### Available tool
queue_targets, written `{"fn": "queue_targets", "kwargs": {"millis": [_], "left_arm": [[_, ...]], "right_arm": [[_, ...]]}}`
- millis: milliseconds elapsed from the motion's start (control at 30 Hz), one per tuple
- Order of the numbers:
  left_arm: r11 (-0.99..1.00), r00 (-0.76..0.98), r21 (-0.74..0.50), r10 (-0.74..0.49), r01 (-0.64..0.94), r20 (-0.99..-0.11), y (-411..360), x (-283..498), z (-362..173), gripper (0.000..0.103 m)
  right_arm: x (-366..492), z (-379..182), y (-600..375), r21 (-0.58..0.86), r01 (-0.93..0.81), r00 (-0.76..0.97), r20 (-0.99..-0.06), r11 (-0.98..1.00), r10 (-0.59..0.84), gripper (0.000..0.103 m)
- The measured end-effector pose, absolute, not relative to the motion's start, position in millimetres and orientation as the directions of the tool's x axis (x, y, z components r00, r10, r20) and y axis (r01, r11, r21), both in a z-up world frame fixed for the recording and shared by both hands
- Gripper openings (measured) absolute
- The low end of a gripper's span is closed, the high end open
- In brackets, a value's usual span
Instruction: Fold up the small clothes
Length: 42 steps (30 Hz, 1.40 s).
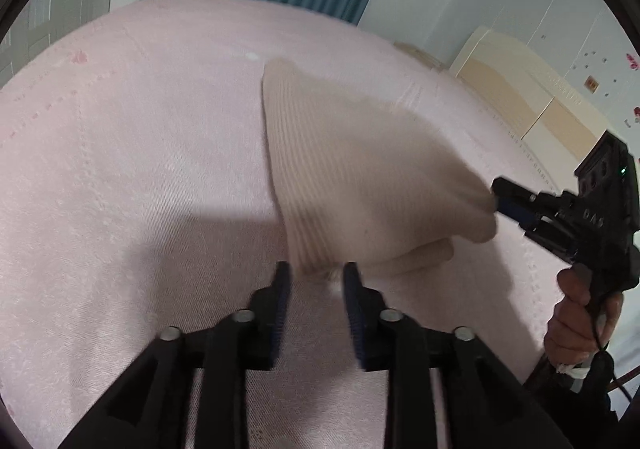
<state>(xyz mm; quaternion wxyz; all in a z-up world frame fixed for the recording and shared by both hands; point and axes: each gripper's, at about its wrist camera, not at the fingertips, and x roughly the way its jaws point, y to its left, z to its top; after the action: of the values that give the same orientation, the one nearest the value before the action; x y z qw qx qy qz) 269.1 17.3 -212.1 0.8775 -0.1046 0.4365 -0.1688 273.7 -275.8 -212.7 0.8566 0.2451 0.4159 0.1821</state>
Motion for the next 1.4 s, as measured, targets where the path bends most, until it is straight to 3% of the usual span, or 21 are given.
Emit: {"fn": "queue_targets", "kwargs": {"millis": [33,67,300,467,567,700,833,1033,1133,1400], "left_arm": [[0.921,0.575,-0.33,-0.388,0.207,-0.721,15.7,270.2,-208.5,0.046],[0.919,0.583,-0.333,-0.391,0.21,-0.712,12.9,274.1,-205.9,0.05],[0.951,0.61,-0.254,-0.307,0.175,-0.731,-16.1,327.0,-196.1,0.051],[0.943,0.56,-0.287,-0.33,0.166,-0.76,-23.8,363.0,-203.9,0.054],[0.96,0.555,-0.179,-0.27,0.214,-0.787,-33.8,360.6,-214.5,0.058],[0.946,0.512,-0.236,-0.318,0.221,-0.798,-28.3,356.3,-225.5,0.061],[0.939,0.49,-0.264,-0.34,0.219,-0.802,-21.4,352.2,-234.9,0.062],[0.93,0.501,-0.244,-0.354,0.273,-0.79,-21.8,338.6,-229.0,0.062],[0.922,0.48,-0.248,-0.369,0.297,-0.796,-19.8,334.6,-229.8,0.06],[0.91,0.481,-0.194,-0.365,0.367,-0.797,-31.5,316.6,-234.6,0.058]], "right_arm": [[271.9,-208.6,-271.5,0.551,-0.12,0.6,-0.622,0.826,0.503,0.033],[267.7,-209.2,-273.7,0.539,-0.13,0.608,-0.62,0.832,0.496,0.033],[271.7,-217.8,-255.6,0.444,-0.14,0.598,-0.674,0.885,0.433,0.035],[277.7,-231.3,-262.0,0.486,-0.127,0.563,-0.682,0.864,0.467,0.035],[281.0,-235.8,-259.2,0.487,-0.133,0.546,-0.691,0.863,0.474,0.035],[282.6,-238.6,-261.4,0.506,-0.125,0.543,-0.685,0.854,0.485,0.015],[283.8,-241.9,-271.8,0.532,-0.097,0.553,-0.674,0.841,0.49,0.01],[282.8,-238.7,-272.8,0.604,-0.133,0.521,-0.631,0.786,0.574,0.016],[279.1,-233.8,-267.0,0.607,-0.183,0.498,-0.621,0.773,0.605,0.03],[271.5,-228.3,-247.0,0.556,-0.272,0.453,-0.646,0.785,0.615,0.033]]}}
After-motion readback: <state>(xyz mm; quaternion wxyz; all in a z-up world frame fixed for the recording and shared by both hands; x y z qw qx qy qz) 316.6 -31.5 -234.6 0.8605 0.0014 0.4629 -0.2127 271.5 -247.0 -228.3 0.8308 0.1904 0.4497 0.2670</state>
